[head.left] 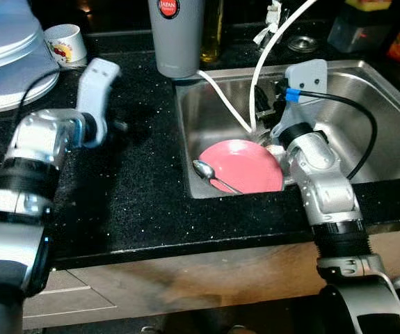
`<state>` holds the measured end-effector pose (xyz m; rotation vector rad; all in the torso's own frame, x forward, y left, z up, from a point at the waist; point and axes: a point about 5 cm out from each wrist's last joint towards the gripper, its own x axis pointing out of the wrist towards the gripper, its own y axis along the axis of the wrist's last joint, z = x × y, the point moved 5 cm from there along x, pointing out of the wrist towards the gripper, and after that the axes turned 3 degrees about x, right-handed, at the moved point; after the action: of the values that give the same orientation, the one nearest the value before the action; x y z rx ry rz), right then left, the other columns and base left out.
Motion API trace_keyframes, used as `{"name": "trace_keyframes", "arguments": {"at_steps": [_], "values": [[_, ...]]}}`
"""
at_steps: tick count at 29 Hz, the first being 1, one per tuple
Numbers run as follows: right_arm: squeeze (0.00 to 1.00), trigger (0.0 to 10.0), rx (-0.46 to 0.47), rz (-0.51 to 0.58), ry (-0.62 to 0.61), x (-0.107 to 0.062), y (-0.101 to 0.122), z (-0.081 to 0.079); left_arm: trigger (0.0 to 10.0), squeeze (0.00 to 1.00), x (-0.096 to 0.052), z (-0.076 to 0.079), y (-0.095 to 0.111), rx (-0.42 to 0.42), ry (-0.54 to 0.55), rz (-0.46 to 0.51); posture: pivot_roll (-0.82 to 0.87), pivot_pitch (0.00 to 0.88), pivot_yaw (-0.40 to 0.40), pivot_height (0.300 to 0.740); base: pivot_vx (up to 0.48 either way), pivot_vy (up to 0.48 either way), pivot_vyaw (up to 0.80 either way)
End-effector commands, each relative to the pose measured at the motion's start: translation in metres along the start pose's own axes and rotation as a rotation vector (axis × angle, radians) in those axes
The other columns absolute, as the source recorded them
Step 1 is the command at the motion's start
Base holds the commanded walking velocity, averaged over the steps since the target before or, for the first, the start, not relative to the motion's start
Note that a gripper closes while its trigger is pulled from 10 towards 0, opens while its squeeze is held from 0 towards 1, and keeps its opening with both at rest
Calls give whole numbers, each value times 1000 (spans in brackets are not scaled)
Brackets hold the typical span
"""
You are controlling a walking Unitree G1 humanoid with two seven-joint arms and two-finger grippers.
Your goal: Kitchen organization
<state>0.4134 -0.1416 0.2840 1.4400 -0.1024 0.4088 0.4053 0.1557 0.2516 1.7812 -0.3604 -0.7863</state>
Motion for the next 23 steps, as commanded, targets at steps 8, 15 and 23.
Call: {"name": "trace_keyframes", "arguments": {"at_steps": [8,15,23], "values": [[0,10000,-14,-5,-1,3,1,3,10000,0,-28,38,26,30,-236,153,17,175,5,740,0,0,0],[0,10000,-14,-7,-3,4,1,4,10000,0,-31,-52,35,-57,425,230,20,174,-9,740,0,0,0],[0,10000,-17,-8,16,8,0,0,10000,0,0,-26,4,-3,304,108,18,178,-16,740,0,0,0]]}}
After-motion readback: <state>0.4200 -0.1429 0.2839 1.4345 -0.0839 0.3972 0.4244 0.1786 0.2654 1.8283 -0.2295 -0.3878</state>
